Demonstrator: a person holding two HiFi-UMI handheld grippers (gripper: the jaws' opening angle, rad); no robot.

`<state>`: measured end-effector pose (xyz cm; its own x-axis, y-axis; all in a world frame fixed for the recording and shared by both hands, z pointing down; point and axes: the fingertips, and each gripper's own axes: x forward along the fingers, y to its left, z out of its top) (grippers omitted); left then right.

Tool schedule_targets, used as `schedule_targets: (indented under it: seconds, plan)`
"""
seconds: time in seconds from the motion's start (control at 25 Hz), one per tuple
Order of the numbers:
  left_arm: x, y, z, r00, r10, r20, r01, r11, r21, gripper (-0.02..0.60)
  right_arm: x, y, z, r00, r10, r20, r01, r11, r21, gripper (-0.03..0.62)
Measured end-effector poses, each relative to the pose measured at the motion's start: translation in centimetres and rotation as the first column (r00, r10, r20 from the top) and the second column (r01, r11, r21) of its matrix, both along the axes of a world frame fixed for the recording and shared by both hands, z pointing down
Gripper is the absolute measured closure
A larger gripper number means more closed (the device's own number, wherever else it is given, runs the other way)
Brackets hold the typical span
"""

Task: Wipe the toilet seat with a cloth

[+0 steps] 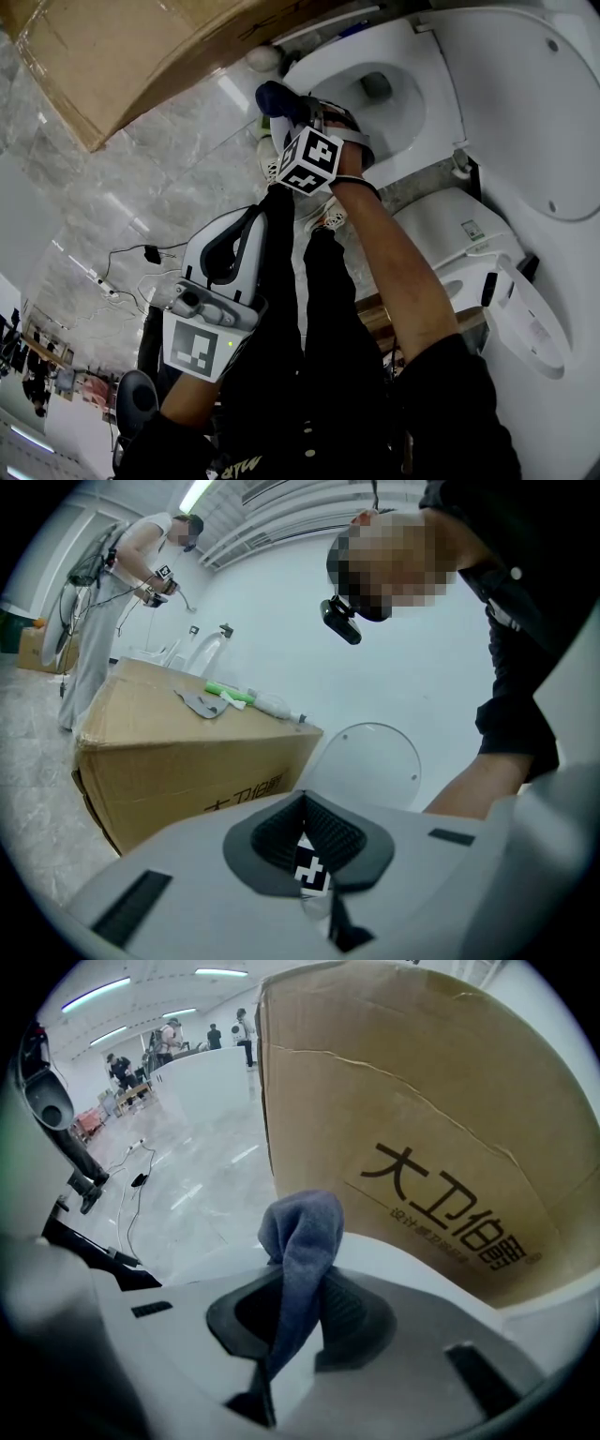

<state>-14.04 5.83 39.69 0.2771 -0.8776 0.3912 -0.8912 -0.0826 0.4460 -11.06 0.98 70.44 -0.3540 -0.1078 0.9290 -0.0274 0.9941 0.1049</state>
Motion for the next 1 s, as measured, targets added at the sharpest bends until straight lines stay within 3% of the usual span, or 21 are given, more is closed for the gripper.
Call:
schedule_targets:
  seconds: [0.56,1.0]
  plan:
    - [-0.3,-0.6,0.1,1.0,0.003,-0.001,-0.003,1.0,-0.013,0.571,-0.2,-3.7,-0.2,0.997,0.072,0.01,-0.072,0.997,-0.001,0.526]
    - [-0.4,-1.3,0.3,1.0,0.019,0.007,-0.019,1.0,0.004,0.571,0.4,-6.7,-0.3,0.983,0.184,0.023,-0.184,0.983,-0.007,0.526]
